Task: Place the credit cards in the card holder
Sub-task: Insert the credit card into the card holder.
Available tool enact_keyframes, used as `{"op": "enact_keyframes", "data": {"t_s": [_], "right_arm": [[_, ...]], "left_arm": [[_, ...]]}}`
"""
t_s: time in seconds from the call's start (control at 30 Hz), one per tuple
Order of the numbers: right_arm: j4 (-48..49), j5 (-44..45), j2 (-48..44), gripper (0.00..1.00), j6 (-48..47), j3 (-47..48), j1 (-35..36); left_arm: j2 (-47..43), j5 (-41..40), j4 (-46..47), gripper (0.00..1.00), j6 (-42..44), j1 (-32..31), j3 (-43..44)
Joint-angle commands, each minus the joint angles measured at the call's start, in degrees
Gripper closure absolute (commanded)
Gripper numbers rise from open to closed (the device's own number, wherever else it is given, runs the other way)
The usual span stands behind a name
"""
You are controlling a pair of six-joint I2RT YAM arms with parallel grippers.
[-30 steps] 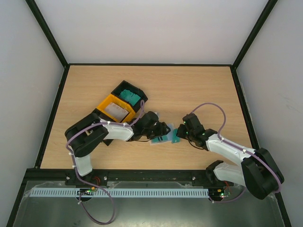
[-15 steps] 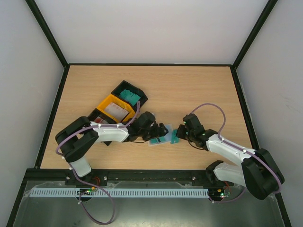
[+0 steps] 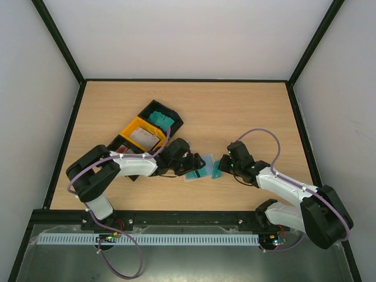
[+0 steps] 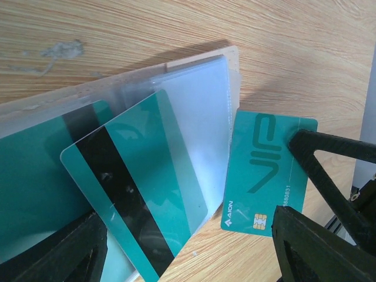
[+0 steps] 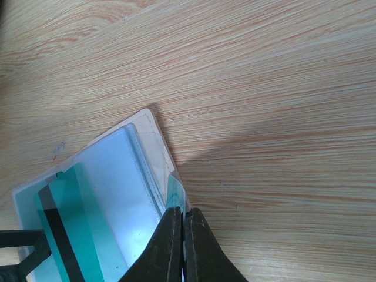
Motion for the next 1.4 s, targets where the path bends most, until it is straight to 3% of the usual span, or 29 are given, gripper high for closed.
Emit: {"op": "enact_keyframes", "data": {"t_s": [0.0,0.37,0.6,0.77,0.87,1.17,1.37], "right_arm": [[-0.77,0.3,0.82,0.98,-0.15,-1.33,0.11],[-0.37,-0.13,-0.29,0.98,-0.6,-0.83,0.13],[-2.37,4.45,-6.06,0.98,-0.24,0.72,0.14],[-5.21,8.54,-8.19,0.98,-0.64,1.5,0.14],[-5.59,8.23,-7.79,0.98,-0.8,1.53,0.14],[-4.77,6.52,-7.54,0.98,-0.83,1.24,0.14],[-4.1,3.96,-6.38,0.98,-1.43,0.95,0.14]], "left_arm": [[3.97,1.49,-4.48,0.21,1.81,-0.34,1.23],[8.64,1.35,-4.57,0.29,6.87,-0.71,7.69],[10.58,1.7,-4.69,0.53,7.86,-0.76,8.6],[10.1,0.35,-5.92,0.6,8.46,-0.77,7.98],[8.92,-0.02,-6.34,0.58,8.64,-0.81,7.18],[4.77,-0.09,-9.67,0.39,7.25,-2.72,5.88],[4.37,-1.46,-11.48,0.39,6.87,-3.6,5.87]]}}
